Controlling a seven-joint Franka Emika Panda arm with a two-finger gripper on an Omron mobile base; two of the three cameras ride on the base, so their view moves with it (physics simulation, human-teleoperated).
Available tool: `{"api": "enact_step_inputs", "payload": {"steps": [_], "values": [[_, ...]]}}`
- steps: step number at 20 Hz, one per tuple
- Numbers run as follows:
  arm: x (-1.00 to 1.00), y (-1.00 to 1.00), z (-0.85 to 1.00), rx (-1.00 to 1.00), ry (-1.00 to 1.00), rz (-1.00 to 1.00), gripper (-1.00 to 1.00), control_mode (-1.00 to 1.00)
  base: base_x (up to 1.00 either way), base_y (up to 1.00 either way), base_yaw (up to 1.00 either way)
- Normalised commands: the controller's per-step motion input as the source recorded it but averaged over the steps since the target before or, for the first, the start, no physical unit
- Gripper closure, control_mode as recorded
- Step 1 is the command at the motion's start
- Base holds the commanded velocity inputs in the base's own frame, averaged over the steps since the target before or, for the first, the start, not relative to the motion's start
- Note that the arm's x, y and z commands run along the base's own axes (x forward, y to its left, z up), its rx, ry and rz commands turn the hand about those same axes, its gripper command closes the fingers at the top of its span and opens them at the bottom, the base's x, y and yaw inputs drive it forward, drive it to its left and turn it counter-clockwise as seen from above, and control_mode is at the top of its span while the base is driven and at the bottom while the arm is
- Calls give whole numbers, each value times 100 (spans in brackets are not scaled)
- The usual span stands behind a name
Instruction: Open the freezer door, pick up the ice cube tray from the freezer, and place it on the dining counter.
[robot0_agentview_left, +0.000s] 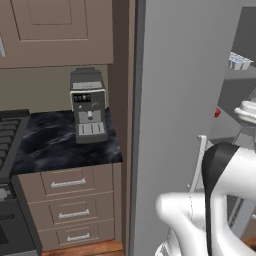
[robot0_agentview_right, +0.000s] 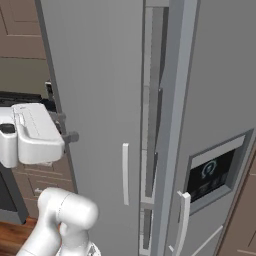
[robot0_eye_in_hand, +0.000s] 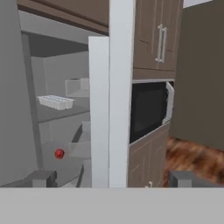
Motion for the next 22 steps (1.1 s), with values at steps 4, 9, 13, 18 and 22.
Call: {"api": "enact_step_inputs", "payload": {"steps": [4,9,13,18,22], "values": [[22,0,-1,0,-6,-16,-100,-100,0,0,0],[19,0,-9,-2,-9,-13,-100,-100,0,0,0],[13,0,-16,-4,-11,-11,-100,-100,0,0,0],[22,0,-18,-2,-7,-8,-100,-100,0,0,0],[34,0,-12,0,-3,-5,-100,-100,0,0,0]]}}
